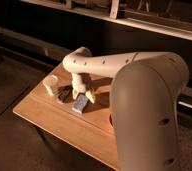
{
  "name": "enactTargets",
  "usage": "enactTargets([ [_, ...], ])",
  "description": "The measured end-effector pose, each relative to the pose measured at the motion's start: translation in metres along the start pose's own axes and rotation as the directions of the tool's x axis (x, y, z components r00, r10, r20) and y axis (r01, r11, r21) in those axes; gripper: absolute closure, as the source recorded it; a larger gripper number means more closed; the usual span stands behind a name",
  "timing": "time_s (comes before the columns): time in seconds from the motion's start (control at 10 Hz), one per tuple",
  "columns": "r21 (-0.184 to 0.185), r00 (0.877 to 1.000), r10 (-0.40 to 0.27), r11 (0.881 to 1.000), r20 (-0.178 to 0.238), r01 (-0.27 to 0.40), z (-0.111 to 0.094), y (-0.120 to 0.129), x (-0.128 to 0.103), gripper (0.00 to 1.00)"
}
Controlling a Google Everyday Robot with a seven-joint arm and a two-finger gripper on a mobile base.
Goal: Place the white sponge in the ceramic cup
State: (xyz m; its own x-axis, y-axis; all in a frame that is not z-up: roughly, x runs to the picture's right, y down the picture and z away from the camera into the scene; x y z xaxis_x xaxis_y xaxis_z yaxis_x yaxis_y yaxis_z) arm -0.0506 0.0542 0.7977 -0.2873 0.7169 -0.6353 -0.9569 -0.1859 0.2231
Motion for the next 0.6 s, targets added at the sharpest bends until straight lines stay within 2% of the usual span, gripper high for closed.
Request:
enactTargets([
  [0.4,-0.023,1.000,0.015,1.000,-0.009,-0.015,0.005,-0.009,-0.023,0.35],
  [0.6,-0.002,1.000,-0.002,1.000,-0.019,0.002,0.009,-0.014,-0.035,0.35],
])
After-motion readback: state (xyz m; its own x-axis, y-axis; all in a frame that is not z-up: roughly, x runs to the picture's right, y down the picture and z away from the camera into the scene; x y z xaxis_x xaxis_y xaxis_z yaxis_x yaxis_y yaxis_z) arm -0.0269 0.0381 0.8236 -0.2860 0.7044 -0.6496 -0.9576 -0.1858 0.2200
